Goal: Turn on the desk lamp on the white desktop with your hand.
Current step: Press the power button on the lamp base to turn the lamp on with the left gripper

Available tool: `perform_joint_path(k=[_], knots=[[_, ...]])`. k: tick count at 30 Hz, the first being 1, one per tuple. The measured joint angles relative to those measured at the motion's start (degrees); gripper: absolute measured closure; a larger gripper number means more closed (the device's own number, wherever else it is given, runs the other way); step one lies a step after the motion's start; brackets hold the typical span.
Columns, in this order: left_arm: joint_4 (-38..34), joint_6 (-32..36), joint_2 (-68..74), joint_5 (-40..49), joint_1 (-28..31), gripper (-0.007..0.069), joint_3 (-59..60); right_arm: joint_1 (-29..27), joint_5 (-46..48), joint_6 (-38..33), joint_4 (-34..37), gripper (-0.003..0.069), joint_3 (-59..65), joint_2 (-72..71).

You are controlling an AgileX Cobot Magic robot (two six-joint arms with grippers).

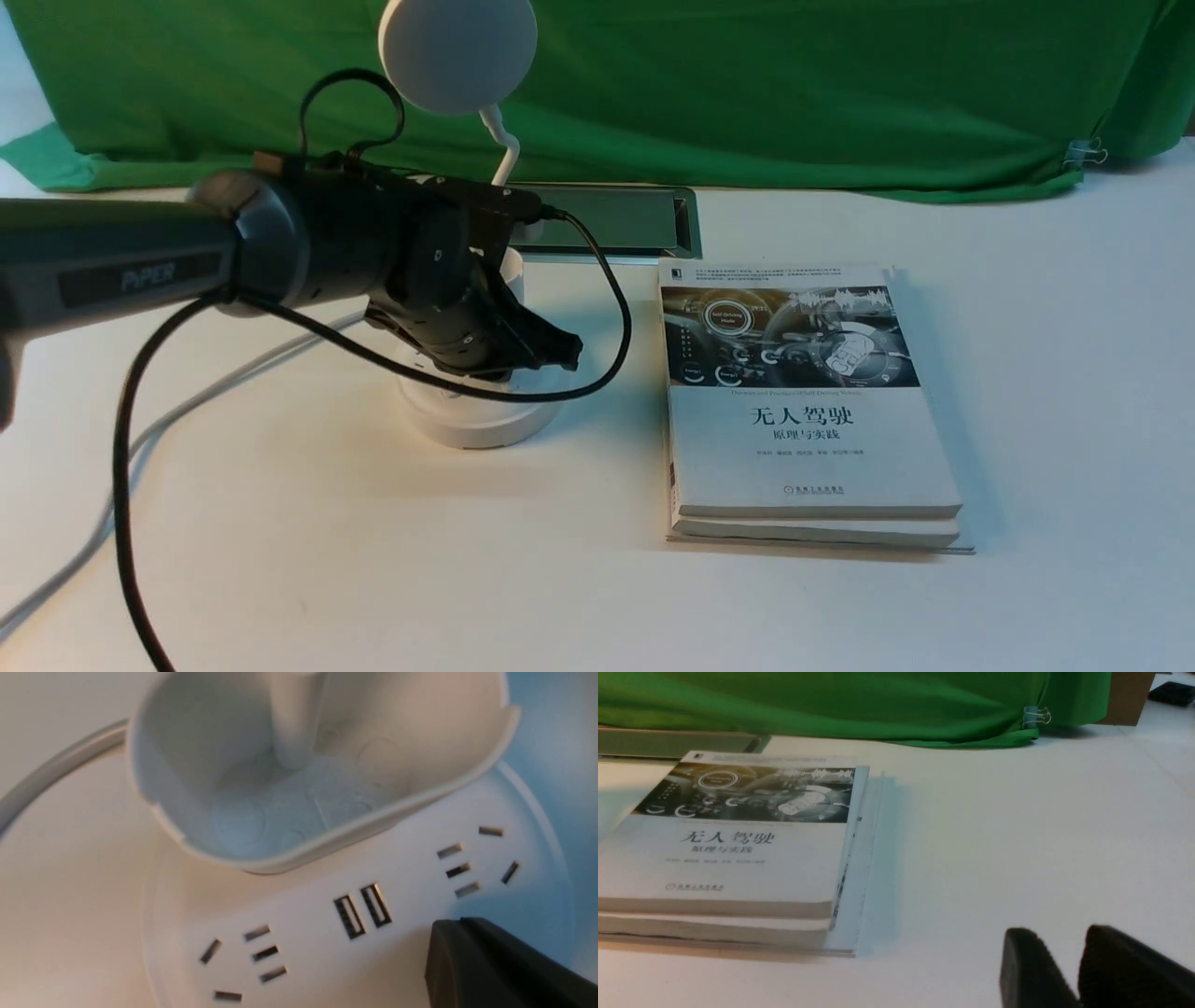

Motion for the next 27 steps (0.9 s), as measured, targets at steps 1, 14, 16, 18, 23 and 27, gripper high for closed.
perform_joint_path(k=[1,14,16,18,23,27], knots=[[0.0,0.0,0.0,0.05,0.0,0.0623,0.0,0.0,0.0,0.0,0.0,0.0421,0.0,0.0],[-2.72,0.0,-0.75,1.39,-0.23,0.0623,-0.11,0.0,0.0,0.0,0.0,0.0421,0.0,0.0],[-3.01,0.0,-0.75,1.39,-0.23,0.0623,-0.11,0.0,0.0,0.0,0.0,0.0421,0.0,0.0],[-3.05,0.0,-0.75,1.33,-0.23,0.0623,-0.05,0.0,0.0,0.0,0.0,0.0421,0.0,0.0],[-3.22,0.0,-0.75,2.06,-0.23,0.0623,0.18,0.0,0.0,0.0,0.0,0.0421,0.0,0.0],[-3.22,-0.77,-0.75,2.67,-0.23,0.0623,0.33,0.0,0.0,0.0,0.0,0.0421,0.0,0.0]])
